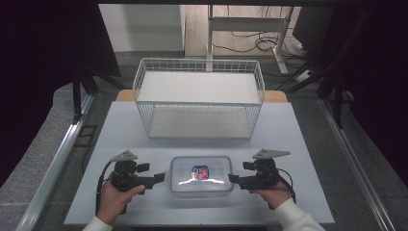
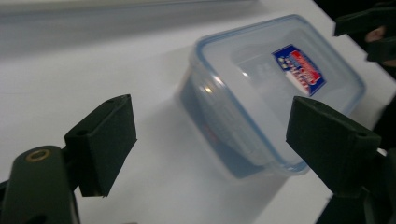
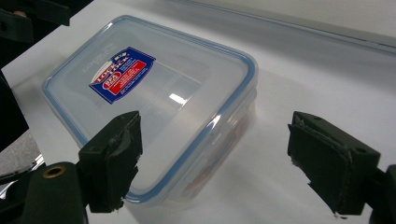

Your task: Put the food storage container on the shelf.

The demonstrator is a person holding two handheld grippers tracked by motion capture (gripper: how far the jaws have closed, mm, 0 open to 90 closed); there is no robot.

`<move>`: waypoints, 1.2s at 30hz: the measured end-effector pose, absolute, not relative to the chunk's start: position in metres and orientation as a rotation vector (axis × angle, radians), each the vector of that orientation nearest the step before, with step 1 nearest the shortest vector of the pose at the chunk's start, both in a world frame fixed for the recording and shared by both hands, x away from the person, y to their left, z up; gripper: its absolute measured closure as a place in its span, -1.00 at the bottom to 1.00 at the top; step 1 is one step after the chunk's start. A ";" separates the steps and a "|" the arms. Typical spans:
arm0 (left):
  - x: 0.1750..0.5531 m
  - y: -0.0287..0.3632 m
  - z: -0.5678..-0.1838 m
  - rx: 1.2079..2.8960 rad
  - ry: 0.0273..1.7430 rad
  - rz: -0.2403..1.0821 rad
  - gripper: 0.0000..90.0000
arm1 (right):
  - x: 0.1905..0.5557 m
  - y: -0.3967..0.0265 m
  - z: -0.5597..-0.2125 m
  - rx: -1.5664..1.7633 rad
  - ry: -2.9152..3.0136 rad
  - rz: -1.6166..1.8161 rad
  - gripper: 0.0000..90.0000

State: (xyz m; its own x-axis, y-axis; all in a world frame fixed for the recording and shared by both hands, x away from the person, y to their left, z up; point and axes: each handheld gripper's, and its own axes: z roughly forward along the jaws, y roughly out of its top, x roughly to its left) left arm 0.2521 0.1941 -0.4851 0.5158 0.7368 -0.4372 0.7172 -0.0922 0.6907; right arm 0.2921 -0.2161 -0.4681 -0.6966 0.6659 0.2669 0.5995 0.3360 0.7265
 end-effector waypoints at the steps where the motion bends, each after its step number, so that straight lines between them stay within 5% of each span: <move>1: 0.254 0.193 -0.486 1.817 1.211 0.014 -0.66 | 0.293 -0.214 -0.469 1.194 2.507 1.306 -0.60; 16: 0.282 0.174 -0.510 1.790 1.228 -0.248 -0.77 | 0.293 -0.213 -0.471 1.178 2.525 1.292 -0.61; 36: 0.287 0.167 -0.522 1.777 1.189 -0.384 -0.44 | 0.319 -0.203 -0.506 1.472 2.660 1.500 -0.61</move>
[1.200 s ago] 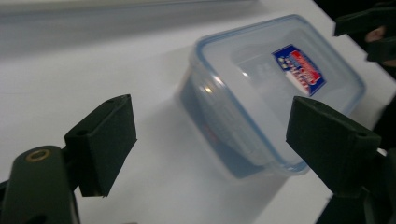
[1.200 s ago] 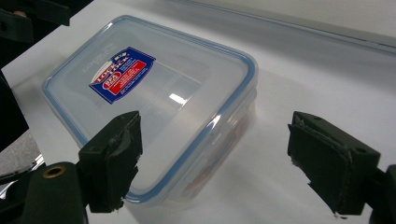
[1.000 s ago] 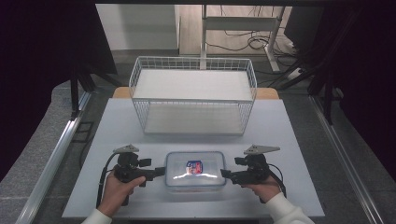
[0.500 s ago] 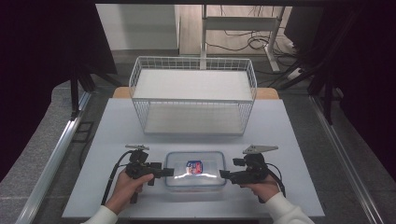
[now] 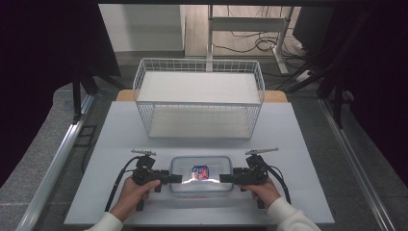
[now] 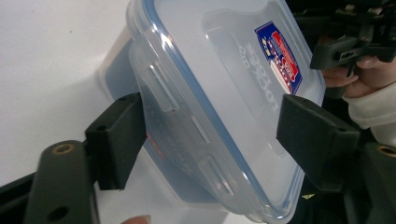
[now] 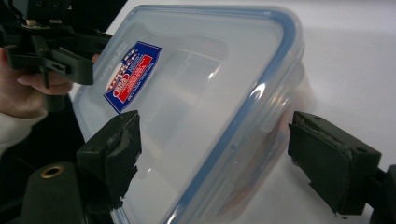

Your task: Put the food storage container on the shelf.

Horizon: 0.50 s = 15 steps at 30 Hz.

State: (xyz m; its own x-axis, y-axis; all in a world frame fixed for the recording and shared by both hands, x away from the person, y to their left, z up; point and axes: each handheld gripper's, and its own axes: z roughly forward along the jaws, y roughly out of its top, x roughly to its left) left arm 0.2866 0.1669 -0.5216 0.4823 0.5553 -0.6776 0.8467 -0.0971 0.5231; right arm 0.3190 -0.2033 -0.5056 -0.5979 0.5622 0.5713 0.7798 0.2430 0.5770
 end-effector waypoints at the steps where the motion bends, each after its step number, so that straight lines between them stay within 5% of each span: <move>1: 0.287 0.168 -0.521 1.775 1.189 -0.378 -0.41 | 0.320 -0.203 -0.507 -1.254 -2.248 -1.273 -0.60; 15: 0.281 0.173 -0.518 1.712 1.225 -0.385 -0.14 | 0.313 -0.216 -0.506 -1.391 -2.049 -1.272 -0.10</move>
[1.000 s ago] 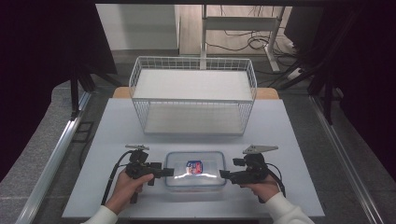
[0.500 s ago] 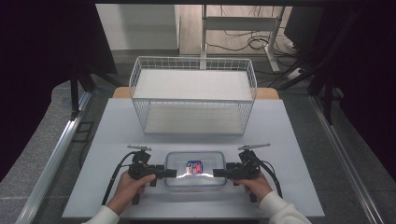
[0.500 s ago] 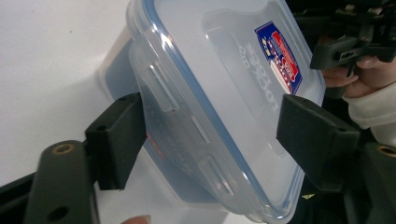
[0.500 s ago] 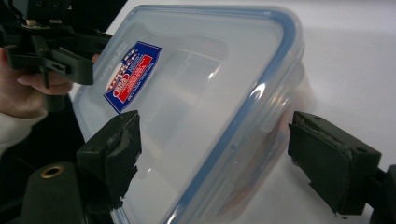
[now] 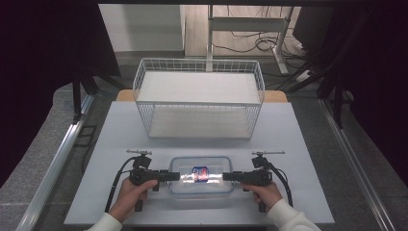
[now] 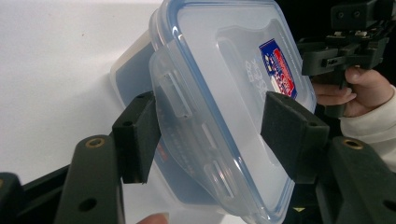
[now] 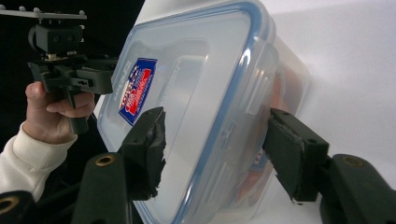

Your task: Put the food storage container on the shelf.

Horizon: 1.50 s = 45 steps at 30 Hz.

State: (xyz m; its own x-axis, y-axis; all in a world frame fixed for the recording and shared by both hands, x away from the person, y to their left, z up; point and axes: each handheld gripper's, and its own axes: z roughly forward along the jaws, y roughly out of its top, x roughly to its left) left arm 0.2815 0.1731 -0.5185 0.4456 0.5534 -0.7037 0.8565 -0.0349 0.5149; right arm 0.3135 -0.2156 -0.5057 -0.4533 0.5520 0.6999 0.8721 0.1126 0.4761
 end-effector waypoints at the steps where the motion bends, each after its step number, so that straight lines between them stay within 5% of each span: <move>1: 0.280 0.173 -0.517 1.713 1.224 -0.379 -0.12 | 0.313 -0.216 -0.505 -1.393 -2.045 -1.271 -0.07; 11: 0.262 0.175 -0.507 1.699 1.210 -0.331 0.07 | 0.300 -0.221 -0.495 -1.366 -2.060 -1.298 0.10; 45: 0.265 0.173 -0.490 1.729 1.182 -0.267 0.12 | 0.299 -0.220 -0.484 -1.361 -2.107 -1.357 0.14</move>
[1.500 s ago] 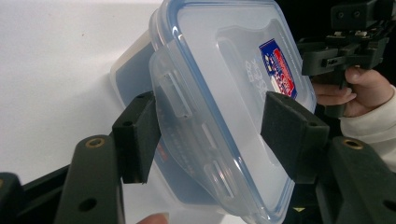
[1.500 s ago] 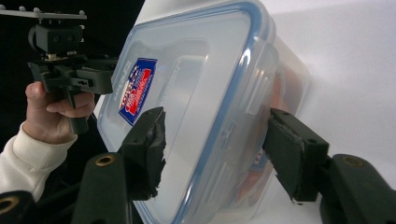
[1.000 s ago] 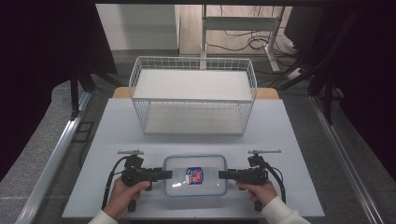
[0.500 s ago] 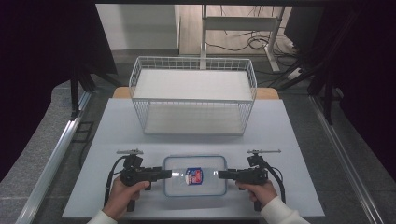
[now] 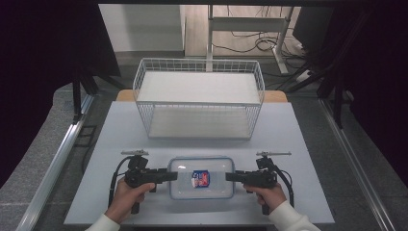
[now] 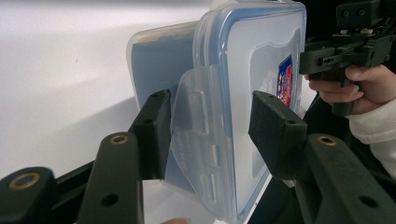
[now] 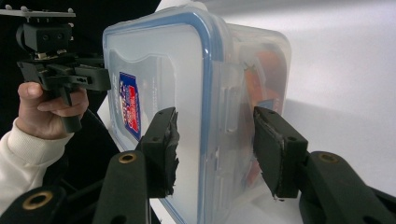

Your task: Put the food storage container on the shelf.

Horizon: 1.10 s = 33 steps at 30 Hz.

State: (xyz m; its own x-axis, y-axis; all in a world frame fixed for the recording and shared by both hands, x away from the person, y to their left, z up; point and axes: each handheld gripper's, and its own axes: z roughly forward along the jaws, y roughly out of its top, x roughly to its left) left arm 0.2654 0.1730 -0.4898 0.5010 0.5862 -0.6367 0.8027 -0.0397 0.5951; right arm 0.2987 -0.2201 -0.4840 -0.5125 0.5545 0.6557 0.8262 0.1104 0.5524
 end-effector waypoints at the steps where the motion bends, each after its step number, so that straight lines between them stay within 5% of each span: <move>1: 0.266 0.173 -0.490 1.727 1.181 -0.268 0.12 | 0.299 -0.220 -0.483 -1.363 -2.106 -1.359 0.14; 33: 0.346 0.187 -0.480 1.721 1.127 -0.256 0.14 | 0.366 -0.209 -0.468 -1.353 -2.160 -1.428 0.14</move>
